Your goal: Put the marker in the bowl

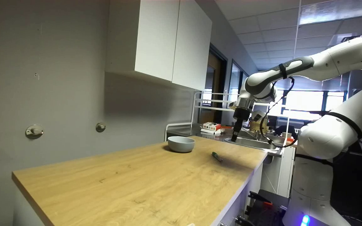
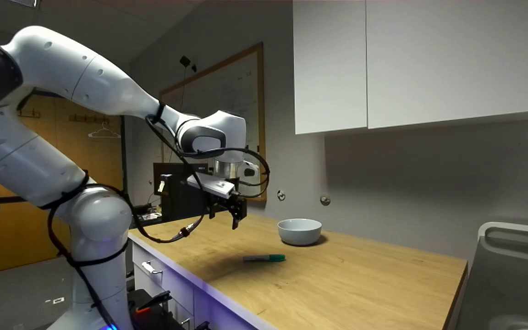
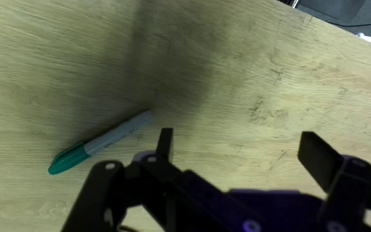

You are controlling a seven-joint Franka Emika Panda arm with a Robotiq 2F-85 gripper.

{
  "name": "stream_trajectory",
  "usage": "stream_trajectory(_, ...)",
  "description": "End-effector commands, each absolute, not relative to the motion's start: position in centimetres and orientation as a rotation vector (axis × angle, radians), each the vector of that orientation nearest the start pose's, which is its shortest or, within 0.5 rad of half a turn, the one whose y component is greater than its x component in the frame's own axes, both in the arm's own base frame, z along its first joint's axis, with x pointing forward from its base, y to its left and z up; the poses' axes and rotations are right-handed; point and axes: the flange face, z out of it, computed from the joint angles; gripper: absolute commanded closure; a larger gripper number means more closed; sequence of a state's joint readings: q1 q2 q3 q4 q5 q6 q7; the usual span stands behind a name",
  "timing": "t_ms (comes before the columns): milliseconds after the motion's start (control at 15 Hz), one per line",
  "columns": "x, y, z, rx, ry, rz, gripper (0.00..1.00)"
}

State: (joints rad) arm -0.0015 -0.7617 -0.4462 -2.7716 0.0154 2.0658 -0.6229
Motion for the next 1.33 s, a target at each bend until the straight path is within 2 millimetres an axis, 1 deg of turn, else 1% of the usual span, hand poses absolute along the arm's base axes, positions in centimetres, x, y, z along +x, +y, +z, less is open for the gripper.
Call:
stream_trajectory(0, 29.9, -12.8, 40.9, -2.82, -0.381, -0.213, 0.0)
stream_trajectory(267, 31.6, -13.6, 40.5, -2.827, -0.283, -0.239, 0.0)
stream_trajectory(533, 33.9, -14.7, 39.6, -2.851, -0.137, -0.295, 0.0)
stream_trajectory(667, 35.1, -15.6, 38.9, -2.877, -0.01, -0.327, 0.0)
stream_trajectory(800, 36.3, -16.8, 38.0, -2.9, 0.163, -0.33, 0.0)
stream_trajectory(933, 37.1, -18.0, 37.0, -2.912, 0.314, -0.301, 0.0)
stream_trajectory(1067, 37.8, -19.1, 35.8, -2.912, 0.457, -0.232, 0.0)
stream_trajectory(1267, 38.7, -19.6, 34.3, -2.881, 0.587, -0.086, 0.0)
